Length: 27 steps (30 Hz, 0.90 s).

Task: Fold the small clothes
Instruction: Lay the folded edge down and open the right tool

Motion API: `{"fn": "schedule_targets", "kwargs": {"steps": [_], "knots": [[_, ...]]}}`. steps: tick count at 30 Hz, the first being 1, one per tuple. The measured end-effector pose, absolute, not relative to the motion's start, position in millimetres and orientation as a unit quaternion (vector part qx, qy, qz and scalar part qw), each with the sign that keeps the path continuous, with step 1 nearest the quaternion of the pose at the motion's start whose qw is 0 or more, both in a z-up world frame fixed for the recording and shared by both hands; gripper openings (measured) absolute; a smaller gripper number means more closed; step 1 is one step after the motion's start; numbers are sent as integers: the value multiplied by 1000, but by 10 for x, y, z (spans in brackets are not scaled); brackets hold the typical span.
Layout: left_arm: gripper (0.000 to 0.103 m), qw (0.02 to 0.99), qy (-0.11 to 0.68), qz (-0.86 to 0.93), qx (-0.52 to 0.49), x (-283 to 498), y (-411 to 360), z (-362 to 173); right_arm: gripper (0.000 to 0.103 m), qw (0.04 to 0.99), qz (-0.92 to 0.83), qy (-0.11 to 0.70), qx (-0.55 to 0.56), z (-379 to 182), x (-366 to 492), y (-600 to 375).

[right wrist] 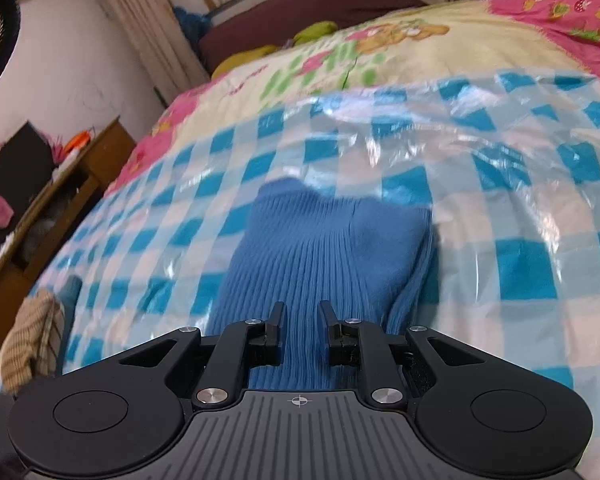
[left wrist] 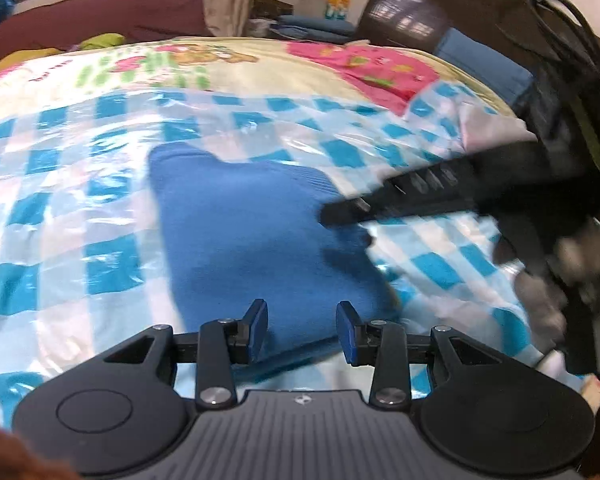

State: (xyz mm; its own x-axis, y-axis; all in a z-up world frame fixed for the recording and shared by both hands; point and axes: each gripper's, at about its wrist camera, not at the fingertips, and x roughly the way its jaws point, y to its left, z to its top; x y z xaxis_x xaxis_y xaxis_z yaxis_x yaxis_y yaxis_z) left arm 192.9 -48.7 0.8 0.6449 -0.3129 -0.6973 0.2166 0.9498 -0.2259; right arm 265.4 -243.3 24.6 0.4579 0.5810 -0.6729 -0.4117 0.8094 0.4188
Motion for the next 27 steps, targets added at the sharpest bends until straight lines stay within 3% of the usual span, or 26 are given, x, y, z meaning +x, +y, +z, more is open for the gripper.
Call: {"fn": "schedule_targets", "kwargs": {"steps": [4,9,19,22,27], "knots": [[44,903,409,-124,-54,1950,-346,-97,18,847,278,449,63,119,2515,-2458],[44,891,433,-108,-77,1981,-252,-258,10,836,249,487,49,-163,2481,-2522],[44,895,426,-107,-80,1956,-218,-193,10,833,250,493,24,-122,2334,-2514],[45,899,417,-109,-76,1993,-202,-130,19,839,252,482,34,56,2308,-2555],[46,905,403,-99,-92,2181,-142,-59,22,862,244,441,54,303,2480,-2558]]}}
